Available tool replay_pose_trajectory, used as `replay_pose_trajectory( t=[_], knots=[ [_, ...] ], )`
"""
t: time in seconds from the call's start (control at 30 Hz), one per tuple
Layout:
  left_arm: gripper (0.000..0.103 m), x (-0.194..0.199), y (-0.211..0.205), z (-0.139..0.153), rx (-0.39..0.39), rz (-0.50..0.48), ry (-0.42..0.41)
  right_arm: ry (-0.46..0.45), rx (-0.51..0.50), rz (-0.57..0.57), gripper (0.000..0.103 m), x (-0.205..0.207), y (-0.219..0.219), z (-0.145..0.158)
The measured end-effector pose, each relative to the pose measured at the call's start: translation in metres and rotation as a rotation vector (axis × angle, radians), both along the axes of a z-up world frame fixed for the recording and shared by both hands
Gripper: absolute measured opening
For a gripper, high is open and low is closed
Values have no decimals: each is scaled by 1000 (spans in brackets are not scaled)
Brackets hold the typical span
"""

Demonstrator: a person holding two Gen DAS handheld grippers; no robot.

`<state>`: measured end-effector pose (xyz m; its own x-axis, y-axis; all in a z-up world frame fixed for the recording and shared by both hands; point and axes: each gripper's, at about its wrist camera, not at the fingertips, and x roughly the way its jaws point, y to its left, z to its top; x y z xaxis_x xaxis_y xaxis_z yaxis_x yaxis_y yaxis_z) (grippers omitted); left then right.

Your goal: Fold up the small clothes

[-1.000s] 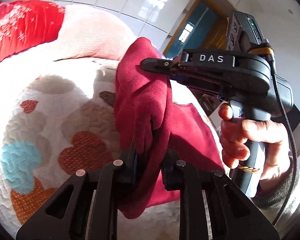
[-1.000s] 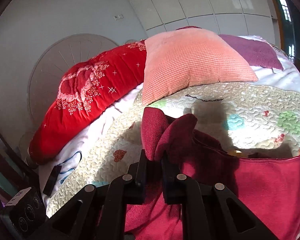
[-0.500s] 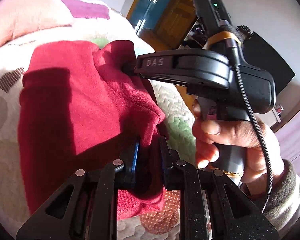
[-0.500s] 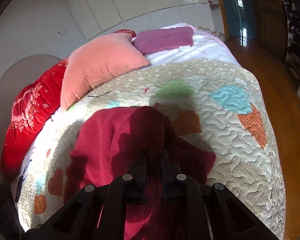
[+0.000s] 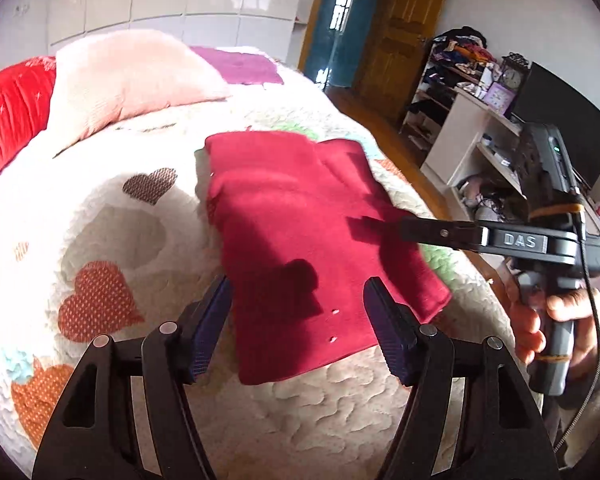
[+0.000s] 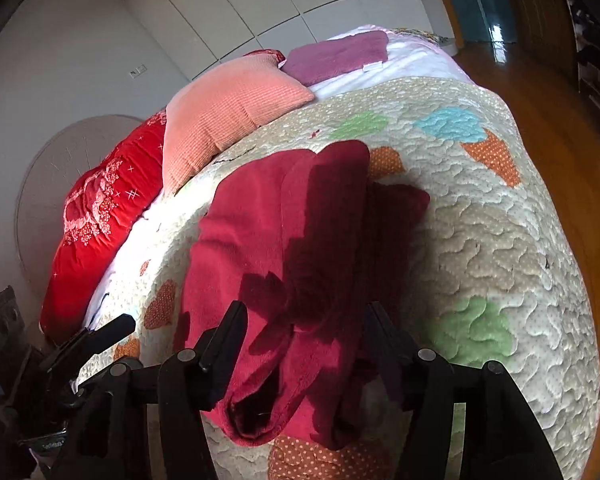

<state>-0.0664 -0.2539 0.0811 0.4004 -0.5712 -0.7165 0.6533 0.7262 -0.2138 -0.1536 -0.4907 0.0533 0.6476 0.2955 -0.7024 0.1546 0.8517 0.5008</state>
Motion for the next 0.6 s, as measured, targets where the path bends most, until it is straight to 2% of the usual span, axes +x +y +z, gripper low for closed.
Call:
replay_pose_trajectory(
  t=[0.03,0.07,0.1,0.13,0.17,0.23,0.3,0.37,0.43,0.47,0.53,0.6],
  knots=[
    [68,-2,6,-7,-1,9,23,6,6,13,54,-1,7,-5],
    [68,1,4,-14,4,15,38,-3,-21,25,44,-2,14,-6],
    [68,-3,7,-18,18,19,48,-5,-91,32,11,-5,23,-4],
    [68,-6,5,-21,37,17,55,-13,-161,35,9,-9,29,-1],
    [68,-8,3,-25,49,9,59,-24,-188,38,9,-15,32,2],
    [68,-18,4,-31,51,0,57,-27,-181,32,9,-27,30,3],
    [68,-25,0,-35,64,-8,57,14,-219,13,9,-29,27,-8],
    [68,-29,-4,-39,92,-3,41,34,-167,-7,9,-27,18,-23],
    [68,-30,-4,-34,100,4,37,2,-81,-52,10,-32,7,-21],
    [68,-31,-2,-30,89,6,35,-14,-66,-75,12,-37,4,-15],
    [68,-29,3,-19,65,17,9,-59,-124,-113,31,-43,1,3],
    [68,-23,4,-10,55,43,-28,-102,-188,-134,31,-45,2,19]
  ],
)
